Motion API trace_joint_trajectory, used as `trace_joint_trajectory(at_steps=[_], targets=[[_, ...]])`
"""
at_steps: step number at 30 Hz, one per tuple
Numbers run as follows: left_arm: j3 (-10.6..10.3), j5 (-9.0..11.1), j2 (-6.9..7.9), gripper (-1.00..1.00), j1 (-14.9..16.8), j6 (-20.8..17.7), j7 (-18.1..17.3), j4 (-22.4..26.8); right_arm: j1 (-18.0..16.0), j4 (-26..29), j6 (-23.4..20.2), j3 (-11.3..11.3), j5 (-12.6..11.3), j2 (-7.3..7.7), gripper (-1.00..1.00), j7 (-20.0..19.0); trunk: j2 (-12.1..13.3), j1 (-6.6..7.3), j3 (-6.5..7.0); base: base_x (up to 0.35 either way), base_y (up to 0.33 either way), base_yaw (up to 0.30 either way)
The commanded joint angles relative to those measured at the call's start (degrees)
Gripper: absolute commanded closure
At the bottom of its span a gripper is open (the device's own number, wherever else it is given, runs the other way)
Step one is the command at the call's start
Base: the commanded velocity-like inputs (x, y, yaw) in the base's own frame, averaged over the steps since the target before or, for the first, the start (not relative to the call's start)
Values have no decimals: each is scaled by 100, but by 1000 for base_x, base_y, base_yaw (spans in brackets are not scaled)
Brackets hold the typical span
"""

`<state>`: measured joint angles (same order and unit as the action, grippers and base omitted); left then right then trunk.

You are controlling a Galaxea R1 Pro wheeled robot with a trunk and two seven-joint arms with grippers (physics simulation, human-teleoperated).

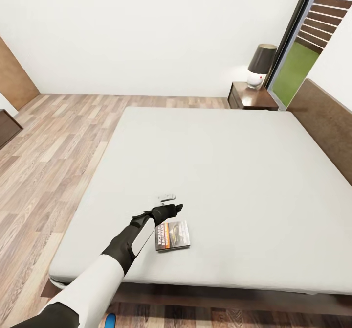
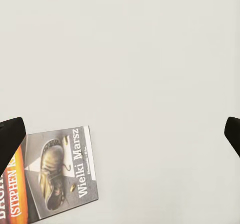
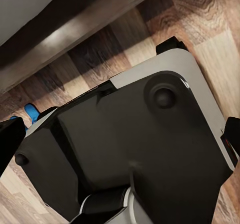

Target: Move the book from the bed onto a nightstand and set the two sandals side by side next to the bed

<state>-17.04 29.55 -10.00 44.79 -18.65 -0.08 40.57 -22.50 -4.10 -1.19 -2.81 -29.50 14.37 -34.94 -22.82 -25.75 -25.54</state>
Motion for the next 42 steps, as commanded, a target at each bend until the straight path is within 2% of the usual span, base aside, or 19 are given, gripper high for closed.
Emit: trace_joint_trajectory(at_steps=[1,9,42], targets=[[4,26,0,-100,3,-25,-1,4,-9,-21,-13,-27,-21,3,-100,-33,-10,-3,-8,0,0,0],[15,25,0,-100,1,-25,-1,4,-9,-22,-13,-27,-21,4,-100,-32,-10,-3,-8,0,0,0],[25,25,0,-100,0,-25,-1,-2,-9,-21,-13,-27,-21,4,-100,-34,-1333,-728,-601,0,0,0]])
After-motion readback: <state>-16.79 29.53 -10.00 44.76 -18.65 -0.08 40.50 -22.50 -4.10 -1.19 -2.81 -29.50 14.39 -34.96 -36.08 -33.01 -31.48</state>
